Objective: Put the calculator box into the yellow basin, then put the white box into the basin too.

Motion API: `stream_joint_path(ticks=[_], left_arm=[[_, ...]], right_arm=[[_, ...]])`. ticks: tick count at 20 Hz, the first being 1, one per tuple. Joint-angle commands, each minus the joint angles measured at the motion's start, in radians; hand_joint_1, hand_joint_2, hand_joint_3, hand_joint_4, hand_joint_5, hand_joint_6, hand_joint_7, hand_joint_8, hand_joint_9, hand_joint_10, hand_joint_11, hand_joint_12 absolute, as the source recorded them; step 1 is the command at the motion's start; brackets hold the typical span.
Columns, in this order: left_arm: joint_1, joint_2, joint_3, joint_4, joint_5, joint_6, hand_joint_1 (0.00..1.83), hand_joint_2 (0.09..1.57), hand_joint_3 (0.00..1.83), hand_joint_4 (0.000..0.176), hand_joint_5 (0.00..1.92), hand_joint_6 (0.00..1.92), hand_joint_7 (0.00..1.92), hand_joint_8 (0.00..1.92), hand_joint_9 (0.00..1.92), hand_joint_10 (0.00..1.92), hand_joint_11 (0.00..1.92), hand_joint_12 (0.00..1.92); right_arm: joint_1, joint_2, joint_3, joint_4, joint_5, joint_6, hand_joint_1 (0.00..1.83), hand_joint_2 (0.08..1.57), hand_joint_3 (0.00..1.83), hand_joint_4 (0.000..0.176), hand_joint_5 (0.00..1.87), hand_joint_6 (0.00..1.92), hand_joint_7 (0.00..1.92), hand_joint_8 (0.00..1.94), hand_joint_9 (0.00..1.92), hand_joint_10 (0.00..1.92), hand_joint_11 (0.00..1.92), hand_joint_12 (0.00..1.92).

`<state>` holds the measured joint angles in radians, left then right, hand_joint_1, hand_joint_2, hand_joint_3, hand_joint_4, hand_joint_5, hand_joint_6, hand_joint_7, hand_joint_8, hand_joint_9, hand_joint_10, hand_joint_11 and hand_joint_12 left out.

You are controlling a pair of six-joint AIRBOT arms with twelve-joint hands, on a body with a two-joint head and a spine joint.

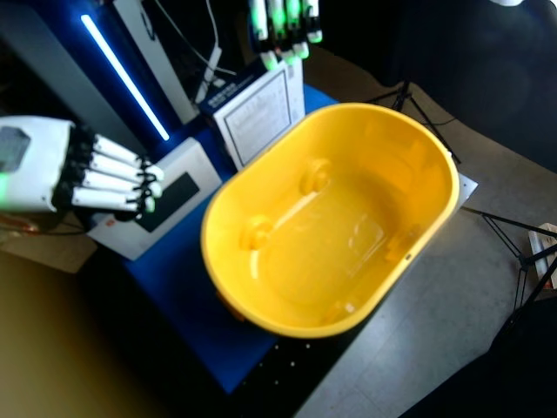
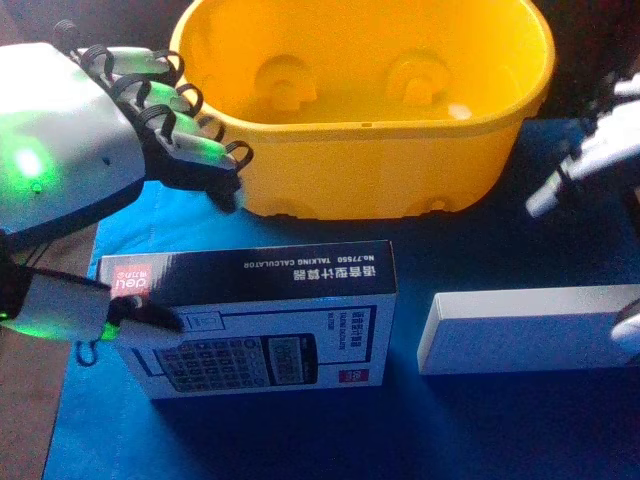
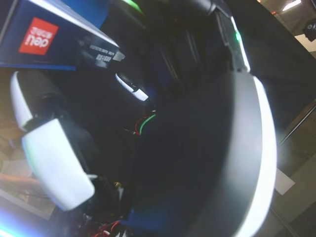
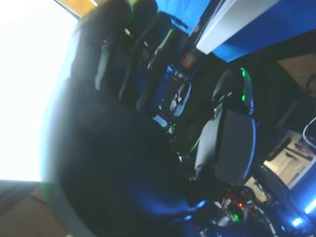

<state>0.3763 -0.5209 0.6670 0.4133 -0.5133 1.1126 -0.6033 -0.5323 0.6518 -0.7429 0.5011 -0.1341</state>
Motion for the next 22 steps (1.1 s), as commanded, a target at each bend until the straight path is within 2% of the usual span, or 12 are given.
stream_joint_path(ticks=[1,2,4,5,12,13,14,16,17,19,20,22], left_arm=[[-0.014,0.001,0.005,-0.025,-0.103,0.006,0.69,0.96,0.0,0.0,0.7,0.01,0.69,0.0,0.64,0.02,0.25,1.08],[-0.013,0.001,0.006,-0.027,-0.103,0.007,0.64,0.95,0.0,0.0,0.69,0.0,0.69,0.0,0.65,0.02,0.25,1.07],[-0.012,0.001,0.006,-0.03,-0.102,0.006,0.68,0.98,0.0,0.0,0.7,0.0,0.69,0.0,0.65,0.01,0.25,1.08],[-0.011,0.001,0.005,-0.032,-0.102,0.006,0.68,0.96,0.0,0.0,0.71,0.01,0.69,0.0,0.65,0.01,0.25,1.07],[0.043,-0.007,0.002,-0.067,-0.101,-0.006,0.64,0.95,0.0,0.0,0.69,0.0,0.69,0.0,0.65,0.01,0.25,1.07],[0.054,-0.012,0.003,-0.075,-0.106,-0.006,0.67,0.97,0.0,0.0,0.69,0.0,0.68,0.0,0.65,0.01,0.25,1.07],[0.066,-0.015,0.003,-0.083,-0.112,-0.006,0.69,0.96,0.0,0.0,0.7,0.0,0.69,0.0,0.65,0.0,0.25,1.07],[0.091,-0.031,0.009,-0.111,-0.129,0.007,0.67,0.96,0.0,0.0,0.69,0.0,0.68,0.0,0.65,0.0,0.25,1.07],[0.102,-0.044,0.017,-0.121,-0.136,0.008,0.69,0.96,0.0,0.0,0.7,0.0,0.69,0.0,0.65,0.0,0.25,1.07],[0.11,-0.065,0.029,-0.131,-0.139,0.008,0.64,0.95,0.0,0.0,0.69,0.0,0.69,0.0,0.65,0.0,0.25,1.07],[0.113,-0.073,0.032,-0.135,-0.139,0.008,0.68,0.98,0.01,0.0,0.7,0.0,0.69,0.0,0.65,0.0,0.25,1.07],[0.131,-0.083,0.04,-0.153,-0.143,0.01,0.64,0.95,0.0,0.0,0.69,0.0,0.69,0.0,0.65,0.0,0.25,1.07]], right_arm=[[0.009,-0.008,0.013,0.045,0.085,0.001,0.4,1.02,0.01,0.0,0.52,0.06,0.53,0.1,0.3,0.62,0.0,1.37],[0.008,-0.014,0.019,0.045,0.085,0.001,0.44,1.04,0.01,0.0,0.5,0.04,0.51,0.07,0.26,0.63,0.0,1.39],[0.006,-0.017,0.021,0.045,0.085,0.001,0.51,1.04,0.01,0.0,0.48,0.03,0.5,0.06,0.22,0.62,0.0,1.39],[0.002,-0.017,0.022,0.045,0.085,0.001,0.57,1.03,0.0,0.0,0.51,0.04,0.54,0.07,0.28,0.65,0.0,1.41],[-0.049,-0.032,0.024,0.072,0.084,0.001,0.61,1.01,0.0,0.0,0.47,0.01,0.49,0.02,0.26,0.64,0.0,1.27],[-0.061,-0.042,0.032,0.08,0.084,0.001,0.57,1.02,0.0,0.0,0.46,0.0,0.49,0.02,0.26,0.63,0.0,1.29],[-0.076,-0.056,0.041,0.089,0.084,0.001,0.63,1.04,0.0,0.0,0.38,0.0,0.38,0.0,0.1,0.69,0.0,1.34],[-0.103,-0.074,0.057,0.108,0.084,0.001,0.57,1.05,0.0,0.0,0.39,0.01,0.39,0.01,0.1,0.74,0.0,1.45],[-0.125,-0.076,0.061,0.124,0.084,0.001,0.54,1.07,0.0,0.0,0.39,0.01,0.39,0.0,0.11,0.71,0.0,1.36],[-0.163,-0.078,0.062,0.15,0.084,0.001,0.61,1.03,0.0,0.0,0.38,0.0,0.36,0.0,0.1,0.64,0.0,1.23],[-0.173,-0.085,0.066,0.16,0.084,0.001,0.63,1.02,0.0,0.0,0.32,0.0,0.3,0.0,0.03,0.58,0.0,1.04],[-0.18,-0.115,0.084,0.164,0.084,0.001,0.61,1.03,0.0,0.0,0.36,0.01,0.37,0.02,0.13,0.58,0.0,1.23]])
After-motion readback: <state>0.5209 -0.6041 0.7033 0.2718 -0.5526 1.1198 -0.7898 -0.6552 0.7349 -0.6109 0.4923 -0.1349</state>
